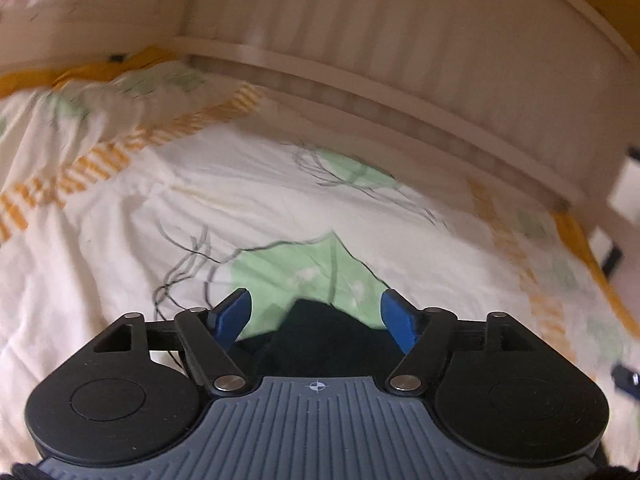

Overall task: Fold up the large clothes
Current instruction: 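Lift the hem with both grippers and fold it toward the hood, then open both grippers to release the folded hem, then close both grippers on the folded edge of the hoodie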

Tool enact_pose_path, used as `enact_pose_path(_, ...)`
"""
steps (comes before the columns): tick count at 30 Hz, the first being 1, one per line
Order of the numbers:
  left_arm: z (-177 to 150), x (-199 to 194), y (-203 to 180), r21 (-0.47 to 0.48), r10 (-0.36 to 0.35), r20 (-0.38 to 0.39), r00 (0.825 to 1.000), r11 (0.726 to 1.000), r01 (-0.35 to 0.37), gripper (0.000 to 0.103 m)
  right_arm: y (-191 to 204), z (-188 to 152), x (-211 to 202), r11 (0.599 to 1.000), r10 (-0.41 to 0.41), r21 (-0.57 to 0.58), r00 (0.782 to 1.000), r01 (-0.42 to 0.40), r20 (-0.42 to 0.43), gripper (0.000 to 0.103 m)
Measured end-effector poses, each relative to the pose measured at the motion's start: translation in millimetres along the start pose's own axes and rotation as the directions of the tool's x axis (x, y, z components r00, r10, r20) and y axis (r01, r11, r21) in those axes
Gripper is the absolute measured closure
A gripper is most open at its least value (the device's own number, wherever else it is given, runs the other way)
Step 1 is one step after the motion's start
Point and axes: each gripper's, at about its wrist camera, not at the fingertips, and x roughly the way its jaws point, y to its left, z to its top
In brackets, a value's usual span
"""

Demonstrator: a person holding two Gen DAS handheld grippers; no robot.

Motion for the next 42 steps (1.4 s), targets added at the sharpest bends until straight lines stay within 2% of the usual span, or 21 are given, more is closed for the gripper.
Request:
enact_pose_path(3, -14, 8, -31, 0.121, -0.023, -0.041, 0.999, 0.992, 0.027, 0.029, 28, -12, -2, 0.992, 0.005, -0.125, 0.999, -0.01, -0.036, 0.028)
enact_pose_path(7, -39, 26, -64, 0.302, -0.018, -0.087, 0.996, 0.952, 0.044, 0.029, 59, -32, 15, 0.968, -0.019, -0.251, 0.994, -0.009, -0.111, 0.028)
enact_pose_path(9, -51, 41, -68, 0.346, 0.005, -0.117, 0.993, 0.937, 0.036, 0.029, 66, -41, 28, 0.958, -0.039, -0.286, 0.988, -0.005, -0.149, 0.028)
enact_pose_path(11, -60, 61, -67, 0.356, 0.053, -0.154, 0.987, 0.934, 0.005, 0.029, 68, -50, 43, 0.954, -0.081, -0.3, 0.978, 0.02, -0.192, 0.028)
enact_pose_path(12, -63, 71, -63, 0.349, 0.076, -0.172, 0.982, 0.937, -0.012, 0.028, 67, -53, 48, 0.953, -0.102, -0.301, 0.974, 0.038, -0.202, 0.028)
enact_pose_path(14, -68, 82, -52, 0.31, 0.087, -0.189, 0.978, 0.95, -0.024, 0.019, 63, -56, 58, 0.954, -0.13, -0.294, 0.97, 0.065, -0.207, 0.026)
enact_pose_path(16, -67, 90, -44, 0.279, 0.092, -0.19, 0.977, 0.96, -0.036, 0.006, 61, -56, 66, 0.954, -0.146, -0.289, 0.966, 0.081, -0.212, 0.019)
enact_pose_path(21, -61, 103, -40, 0.258, 0.094, -0.241, 0.966, 0.966, -0.03, 0.001, 59, -52, 85, 0.956, -0.174, -0.275, 0.955, 0.104, -0.242, 0.008)
enact_pose_path(23, -57, 102, -41, 0.263, 0.088, -0.253, 0.963, 0.965, -0.019, 0.001, 58, -52, 89, 0.957, -0.171, -0.271, 0.953, 0.101, -0.249, 0.006)
enact_pose_path(25, -54, 97, -36, 0.253, 0.05, -0.264, 0.963, 0.967, 0.02, 0.002, 56, -51, 86, 0.961, -0.158, -0.26, 0.956, 0.091, -0.248, 0.006)
enact_pose_path(28, -52, 77, -19, 0.201, -0.044, -0.267, 0.963, 0.975, 0.1, 0.002, 52, -49, 70, 0.968, -0.116, -0.246, 0.964, 0.055, -0.241, 0.006)
enact_pose_path(32, -55, 40, 7, 0.121, -0.104, -0.236, 0.966, 0.983, 0.135, 0.002, 39, -46, 35, 0.976, -0.07, -0.215, 0.978, 0.027, -0.197, 0.0)
enact_pose_path(35, -56, 13, 29, 0.051, -0.114, -0.204, 0.972, 0.991, 0.127, 0.001, 22, -46, 7, 0.983, -0.054, -0.18, 0.984, 0.023, -0.17, 0.001)
enact_pose_path(38, -59, -4, 45, 0.009, -0.112, -0.21, 0.971, 0.993, 0.117, 0.001, 4, -47, -14, 0.989, -0.061, -0.147, 0.984, 0.037, -0.168, 0.0)
enact_pose_path(42, -66, -16, 59, 0.024, -0.068, -0.249, 0.966, 0.997, 0.076, 0.001, -19, -50, -30, 0.992, -0.081, -0.106, 0.981, 0.063, -0.178, 0.0)
